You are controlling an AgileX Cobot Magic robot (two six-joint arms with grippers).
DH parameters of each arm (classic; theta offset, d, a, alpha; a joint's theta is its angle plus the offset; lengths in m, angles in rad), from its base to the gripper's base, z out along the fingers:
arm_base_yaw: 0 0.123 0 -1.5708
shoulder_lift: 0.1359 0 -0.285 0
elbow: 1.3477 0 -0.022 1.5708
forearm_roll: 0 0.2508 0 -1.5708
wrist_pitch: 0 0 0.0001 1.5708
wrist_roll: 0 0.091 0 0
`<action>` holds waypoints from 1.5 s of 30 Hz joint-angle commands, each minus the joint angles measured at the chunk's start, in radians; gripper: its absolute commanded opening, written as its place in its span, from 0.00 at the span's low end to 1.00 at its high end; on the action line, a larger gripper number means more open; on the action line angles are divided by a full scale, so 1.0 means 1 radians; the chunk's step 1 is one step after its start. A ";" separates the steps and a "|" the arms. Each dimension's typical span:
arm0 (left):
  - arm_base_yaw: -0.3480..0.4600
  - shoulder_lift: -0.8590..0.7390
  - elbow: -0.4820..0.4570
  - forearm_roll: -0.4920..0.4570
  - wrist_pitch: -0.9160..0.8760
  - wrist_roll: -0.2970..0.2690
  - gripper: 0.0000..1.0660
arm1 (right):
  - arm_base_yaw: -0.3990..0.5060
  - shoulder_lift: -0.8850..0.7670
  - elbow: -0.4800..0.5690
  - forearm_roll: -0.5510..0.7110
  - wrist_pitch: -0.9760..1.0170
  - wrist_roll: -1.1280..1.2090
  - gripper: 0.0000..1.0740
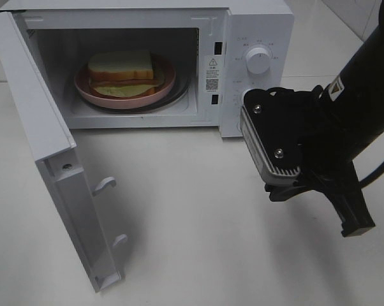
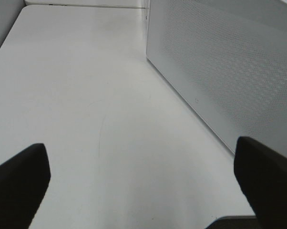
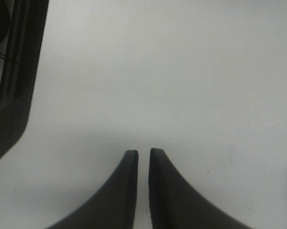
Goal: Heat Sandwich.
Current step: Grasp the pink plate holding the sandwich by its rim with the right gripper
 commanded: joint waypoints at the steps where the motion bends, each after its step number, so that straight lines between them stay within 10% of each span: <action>1: 0.003 -0.008 0.000 -0.003 -0.009 0.000 0.94 | 0.001 -0.007 -0.004 -0.025 -0.003 -0.023 0.15; 14: 0.003 -0.008 0.000 -0.003 -0.009 0.000 0.94 | 0.001 -0.007 -0.004 -0.131 -0.053 0.120 0.84; 25: 0.003 -0.008 0.000 -0.003 -0.009 0.000 0.94 | 0.004 0.003 -0.013 -0.246 -0.085 0.169 0.85; 45: 0.003 -0.008 0.000 -0.003 -0.009 0.000 0.94 | 0.108 0.274 -0.325 -0.298 -0.179 0.123 0.81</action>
